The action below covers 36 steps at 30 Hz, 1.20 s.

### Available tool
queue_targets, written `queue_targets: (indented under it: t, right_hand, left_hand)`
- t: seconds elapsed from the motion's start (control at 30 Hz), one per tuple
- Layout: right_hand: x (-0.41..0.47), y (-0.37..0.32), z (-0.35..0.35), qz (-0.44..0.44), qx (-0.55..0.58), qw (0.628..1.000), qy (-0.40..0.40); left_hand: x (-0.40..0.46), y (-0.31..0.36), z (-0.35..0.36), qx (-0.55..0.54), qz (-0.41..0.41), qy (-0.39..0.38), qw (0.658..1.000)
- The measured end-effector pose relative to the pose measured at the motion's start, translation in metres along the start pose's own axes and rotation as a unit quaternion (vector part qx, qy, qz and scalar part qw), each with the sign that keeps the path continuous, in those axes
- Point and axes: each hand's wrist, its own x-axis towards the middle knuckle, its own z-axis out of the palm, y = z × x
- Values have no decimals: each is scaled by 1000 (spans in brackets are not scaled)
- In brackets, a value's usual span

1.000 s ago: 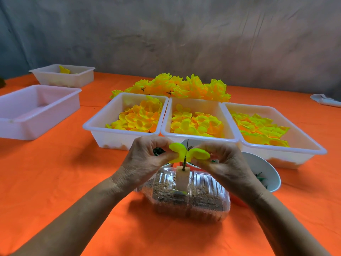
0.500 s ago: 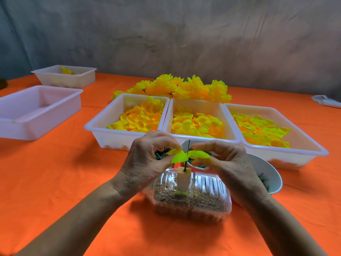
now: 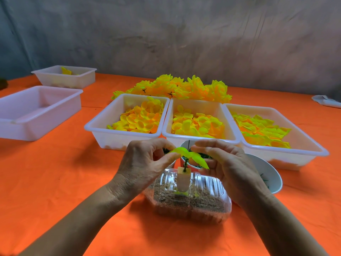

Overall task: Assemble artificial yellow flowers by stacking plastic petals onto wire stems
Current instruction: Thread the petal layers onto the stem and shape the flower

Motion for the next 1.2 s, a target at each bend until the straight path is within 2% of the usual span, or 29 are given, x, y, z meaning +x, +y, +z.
queue_targets:
  t: [0.07,0.17,0.37,0.47,0.57,0.67,0.77,0.87,0.97,1.07,1.2]
  right_hand:
    - [0,0,1,-2,-9,1000,0]
    - [-1,1,4,-10,-11,1000,2]
    - [1,-1,7,-16,3,1000,13]
    - [2,2,6,-20,-18,999,17]
    - [2,2,6,-24,-7,1000,8]
    - [4,3,6,-25,1,1000,10]
    - [3,3,6,-17,-5,1000,26]
    - [1,2,5,12,-48,998,44]
    - [-2,-1,4,56,-109,992,22]
    - [-3,-2,7,78,-79,994,-8]
    - [-1,-2,11,82,-24,996,-9]
  left_hand:
    - [-1,3,0,-15,-24,-12,1000]
    - [-1,7,0,-118,-104,-53,986]
    - [3,14,1,-277,-275,-58,919]
    - [6,16,1,-339,-331,-77,878]
    - [4,21,7,-333,-341,-89,875]
    - [0,23,14,-326,-344,-66,878]
    - [-1,21,20,-361,-359,-43,859]
    - [0,20,21,-381,-367,-37,848]
    - [0,20,20,-392,-361,-30,846]
    - [1,20,20,-398,-360,-27,843]
    - [2,18,21,-385,-363,-27,848]
